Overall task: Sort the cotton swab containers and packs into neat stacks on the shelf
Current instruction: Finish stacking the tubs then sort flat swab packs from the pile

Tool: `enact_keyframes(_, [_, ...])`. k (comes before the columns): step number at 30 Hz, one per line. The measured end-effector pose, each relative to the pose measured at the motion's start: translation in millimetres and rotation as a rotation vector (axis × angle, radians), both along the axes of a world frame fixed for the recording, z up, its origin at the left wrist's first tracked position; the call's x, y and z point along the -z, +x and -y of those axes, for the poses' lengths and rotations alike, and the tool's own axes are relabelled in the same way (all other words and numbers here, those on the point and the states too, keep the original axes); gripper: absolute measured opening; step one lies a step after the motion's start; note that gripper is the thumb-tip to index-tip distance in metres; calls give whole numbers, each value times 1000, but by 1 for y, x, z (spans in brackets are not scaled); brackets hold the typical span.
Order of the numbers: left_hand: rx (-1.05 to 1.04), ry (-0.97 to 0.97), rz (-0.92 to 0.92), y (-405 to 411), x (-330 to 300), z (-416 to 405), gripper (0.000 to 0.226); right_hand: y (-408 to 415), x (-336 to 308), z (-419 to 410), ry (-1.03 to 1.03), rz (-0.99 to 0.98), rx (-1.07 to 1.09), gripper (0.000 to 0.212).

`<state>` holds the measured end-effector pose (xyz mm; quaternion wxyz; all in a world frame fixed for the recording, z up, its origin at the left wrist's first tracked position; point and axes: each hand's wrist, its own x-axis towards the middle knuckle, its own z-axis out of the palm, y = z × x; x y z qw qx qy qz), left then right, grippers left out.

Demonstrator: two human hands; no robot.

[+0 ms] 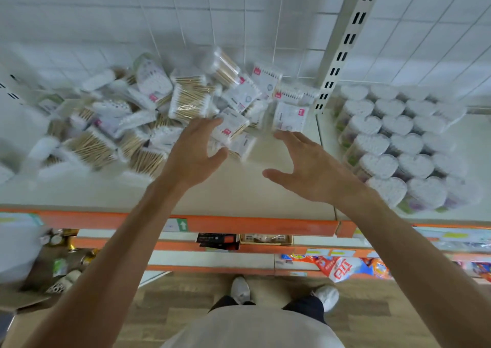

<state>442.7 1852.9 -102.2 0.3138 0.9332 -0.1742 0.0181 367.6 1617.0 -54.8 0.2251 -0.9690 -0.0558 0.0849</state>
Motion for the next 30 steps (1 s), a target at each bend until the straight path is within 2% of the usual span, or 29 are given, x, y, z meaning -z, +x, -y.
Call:
enact_keyframes(5, [-106,135,70,11,26,13,58,2,10,-22,-2,-74,-12,79])
enact_keyframes(10, [-222,118,155,10,32,29,50,1,17,-36,-7,-91,-13,77])
enact_keyframes(14, [-93,103,175,5,37,15,42,-9,20,-35,1,-79,13,74])
enact_keyframes(16, [-19,23,192,-5,43,1,42,-15,23,-30,2,-84,33,72])
enact_keyframes(19, [-18,-121,207,-24,42,-18,38,-18,23,-27,11,-114,45,71])
enact_keyframes(22, [-26,-137,271,-34,37,-37,30,-12,21,-35,10,-106,7,70])
enact_keyframes(26, [-106,-120,223,-38,31,-68,34,1,21,-50,6,-116,-23,68])
enact_keyframes(30, [-84,-65,48,-39,30,-86,40,8,27,-69,47,-120,-43,56])
